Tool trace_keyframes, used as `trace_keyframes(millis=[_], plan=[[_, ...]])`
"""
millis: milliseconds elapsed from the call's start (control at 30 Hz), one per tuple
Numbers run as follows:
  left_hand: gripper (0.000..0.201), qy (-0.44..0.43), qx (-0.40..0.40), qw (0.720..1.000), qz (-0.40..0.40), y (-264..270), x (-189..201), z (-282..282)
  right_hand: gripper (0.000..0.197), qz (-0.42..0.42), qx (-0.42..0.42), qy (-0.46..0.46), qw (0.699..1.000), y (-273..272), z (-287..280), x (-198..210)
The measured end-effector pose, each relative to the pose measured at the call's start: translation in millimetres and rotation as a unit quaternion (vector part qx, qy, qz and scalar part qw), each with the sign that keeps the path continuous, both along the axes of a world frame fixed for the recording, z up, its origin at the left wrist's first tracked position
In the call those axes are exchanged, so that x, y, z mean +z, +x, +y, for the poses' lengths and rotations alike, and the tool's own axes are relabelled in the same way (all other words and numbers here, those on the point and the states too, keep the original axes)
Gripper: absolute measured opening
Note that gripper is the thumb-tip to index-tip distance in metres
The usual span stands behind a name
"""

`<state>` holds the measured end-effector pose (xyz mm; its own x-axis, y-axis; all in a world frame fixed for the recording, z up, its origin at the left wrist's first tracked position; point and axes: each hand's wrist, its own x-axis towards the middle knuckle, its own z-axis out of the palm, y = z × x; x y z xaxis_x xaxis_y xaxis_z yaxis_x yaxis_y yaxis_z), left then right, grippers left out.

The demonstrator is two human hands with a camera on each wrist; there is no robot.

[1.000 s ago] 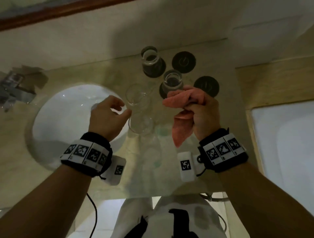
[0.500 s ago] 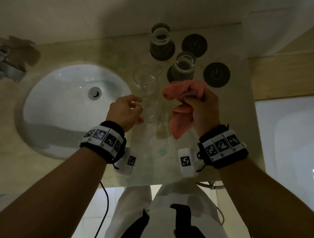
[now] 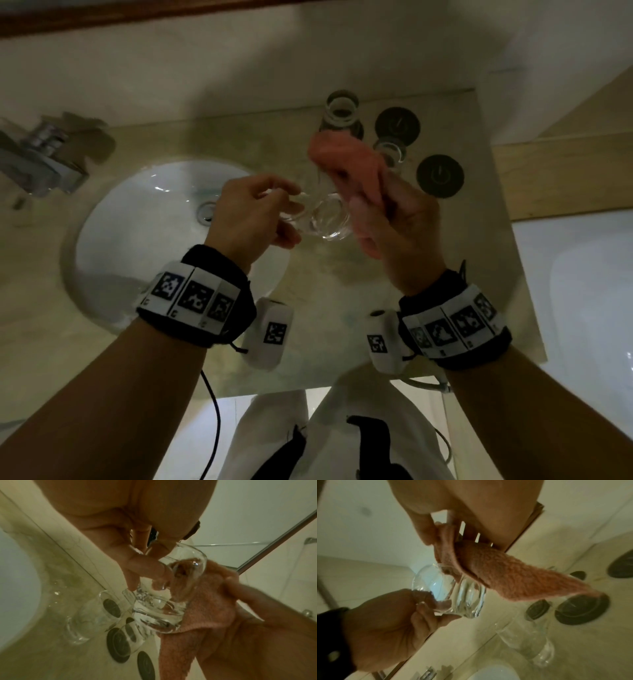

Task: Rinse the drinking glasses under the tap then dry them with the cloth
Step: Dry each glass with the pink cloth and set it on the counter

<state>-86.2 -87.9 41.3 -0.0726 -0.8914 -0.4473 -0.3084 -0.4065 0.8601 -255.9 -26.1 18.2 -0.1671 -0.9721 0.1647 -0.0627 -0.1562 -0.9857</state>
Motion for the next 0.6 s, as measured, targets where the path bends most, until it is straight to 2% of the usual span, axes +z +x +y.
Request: trace_keyframes(millis=[67,133,333,400,467,600], plan=[[0.027,-0.006,0.019,1.000,0.011,6,7,-4,0.035,-0.026,0.040,-0.005,0.999,3,0,11],[0.027,-0.013,0.031,0.999,0.011,12,12,-8,0.038,-0.029,0.036,0.015,0.999,4,-1,20],[0.026,-0.026,0.032,0.999,0.027,20,28,-8,0.021,0.014,-0.026,0.023,0.999,28,-13,31],[0.026,-0.034,0.021,0.999,0.031,20,33,-5,0.024,0.000,-0.010,-0.020,1.000,41,-12,41],[0.025,-0.049,0.011,0.998,0.032,20,37,-2,0.027,0.021,0.006,-0.030,0.999,51,-18,41],[0.026,-0.108,-0.031,0.994,-0.008,25,44,3,0.034,0.076,0.021,0.084,0.993,58,-39,29]])
